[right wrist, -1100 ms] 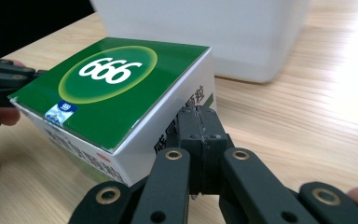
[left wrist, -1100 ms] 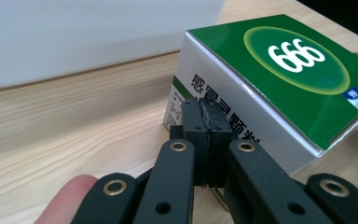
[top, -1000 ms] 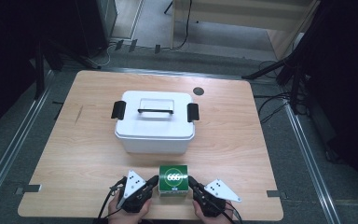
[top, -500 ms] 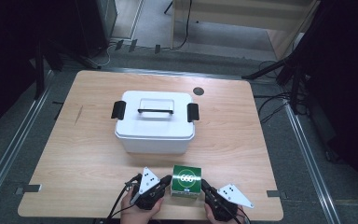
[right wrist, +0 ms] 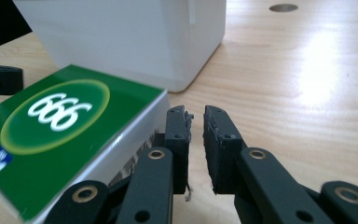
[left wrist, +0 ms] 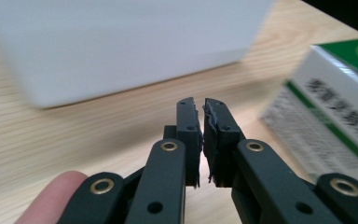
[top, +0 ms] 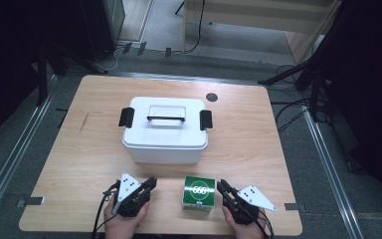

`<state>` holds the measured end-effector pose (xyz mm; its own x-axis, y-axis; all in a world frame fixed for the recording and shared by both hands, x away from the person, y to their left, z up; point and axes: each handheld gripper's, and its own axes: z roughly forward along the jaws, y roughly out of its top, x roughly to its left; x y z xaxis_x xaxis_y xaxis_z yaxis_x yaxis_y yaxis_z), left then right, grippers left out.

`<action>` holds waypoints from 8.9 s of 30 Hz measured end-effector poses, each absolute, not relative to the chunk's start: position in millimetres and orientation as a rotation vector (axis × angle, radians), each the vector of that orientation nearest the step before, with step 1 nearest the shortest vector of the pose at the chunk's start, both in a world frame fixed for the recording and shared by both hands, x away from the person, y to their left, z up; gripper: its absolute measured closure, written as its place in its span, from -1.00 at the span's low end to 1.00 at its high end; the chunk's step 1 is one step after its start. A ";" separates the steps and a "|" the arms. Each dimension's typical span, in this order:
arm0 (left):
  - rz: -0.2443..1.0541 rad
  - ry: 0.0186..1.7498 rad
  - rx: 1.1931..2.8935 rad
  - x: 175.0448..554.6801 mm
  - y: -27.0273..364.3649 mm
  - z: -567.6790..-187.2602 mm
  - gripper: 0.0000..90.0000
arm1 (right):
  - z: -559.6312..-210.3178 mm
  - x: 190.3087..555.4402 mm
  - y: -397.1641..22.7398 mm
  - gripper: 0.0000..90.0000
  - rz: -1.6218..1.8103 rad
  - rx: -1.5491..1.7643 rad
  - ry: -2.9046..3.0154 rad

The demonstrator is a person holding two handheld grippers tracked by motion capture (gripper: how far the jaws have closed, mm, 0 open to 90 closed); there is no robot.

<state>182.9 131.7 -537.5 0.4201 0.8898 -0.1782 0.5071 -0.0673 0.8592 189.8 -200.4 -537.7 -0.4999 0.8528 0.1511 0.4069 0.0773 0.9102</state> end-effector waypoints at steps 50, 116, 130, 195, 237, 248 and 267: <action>0.575 1.450 1.626 258.8 187.6 -522.5 0.94 | -530.8 303.9 -173.4 0.93 1.413 1.129 2.145; 0.840 1.615 1.504 198.1 291.7 -551.3 -1.00 | -394.9 342.9 -187.7 -0.76 0.812 0.507 2.638; 0.853 1.622 1.475 197.4 292.3 -551.3 -1.00 | -374.3 362.2 -159.0 -0.70 0.767 0.393 2.721; 0.821 1.630 1.460 197.7 295.8 -551.4 -1.00 | -348.2 397.4 -22.9 0.74 0.373 -0.043 2.848; 0.825 1.628 1.463 197.2 295.6 -551.5 -1.00 | -308.9 385.8 -49.6 0.89 0.463 -0.042 2.774; 0.829 1.628 1.457 197.4 294.8 -551.6 -1.00 | -305.2 383.8 -99.7 0.89 0.473 0.066 2.758; 0.836 1.625 1.465 196.9 294.3 -551.4 -1.00 | -315.8 377.3 -186.8 0.89 0.459 0.263 2.717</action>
<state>196.9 294.3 -551.4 -0.0331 0.9924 -0.1189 0.4806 0.1201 0.8687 377.3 -186.8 -315.8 -0.9135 0.2406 -0.3280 0.1196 0.9295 0.3488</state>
